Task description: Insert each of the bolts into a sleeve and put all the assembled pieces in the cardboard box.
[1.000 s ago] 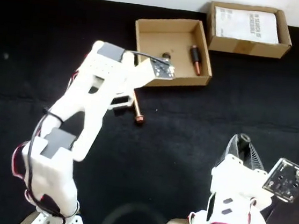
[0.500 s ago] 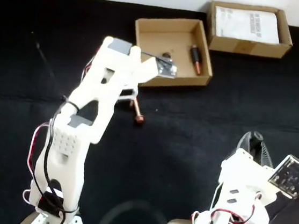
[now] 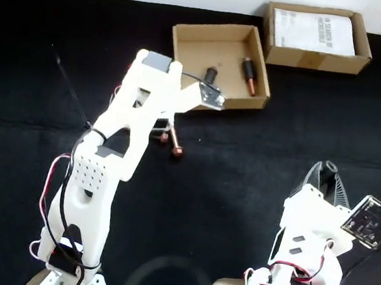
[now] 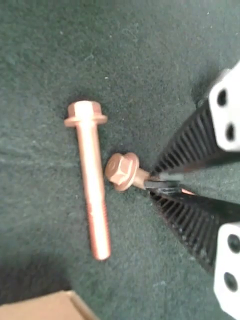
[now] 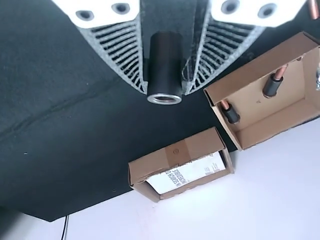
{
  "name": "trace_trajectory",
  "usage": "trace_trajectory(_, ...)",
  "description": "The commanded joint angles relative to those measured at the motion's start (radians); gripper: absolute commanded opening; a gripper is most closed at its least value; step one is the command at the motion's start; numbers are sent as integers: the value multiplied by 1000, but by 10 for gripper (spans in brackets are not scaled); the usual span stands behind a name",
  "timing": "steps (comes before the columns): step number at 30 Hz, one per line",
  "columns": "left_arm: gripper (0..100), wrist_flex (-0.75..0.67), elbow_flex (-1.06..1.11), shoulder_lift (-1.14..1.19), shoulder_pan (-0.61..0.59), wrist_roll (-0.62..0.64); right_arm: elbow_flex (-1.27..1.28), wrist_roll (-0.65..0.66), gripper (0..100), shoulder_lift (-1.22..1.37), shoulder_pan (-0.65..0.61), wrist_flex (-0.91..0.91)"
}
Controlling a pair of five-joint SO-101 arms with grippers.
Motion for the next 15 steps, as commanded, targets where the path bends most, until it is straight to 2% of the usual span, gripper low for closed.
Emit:
trace_trajectory(1, 8, 14, -19, 4, 2, -3, -4, 11, 8, -10, 12, -22)
trace_trajectory(12, 17, 46, -22, -2, 5, 43, -4, 43, 8, -5, 12, -18)
trace_trajectory(15, 107, 48, -24, -4, 2, 49, -4, 51, 8, -5, 12, -18)
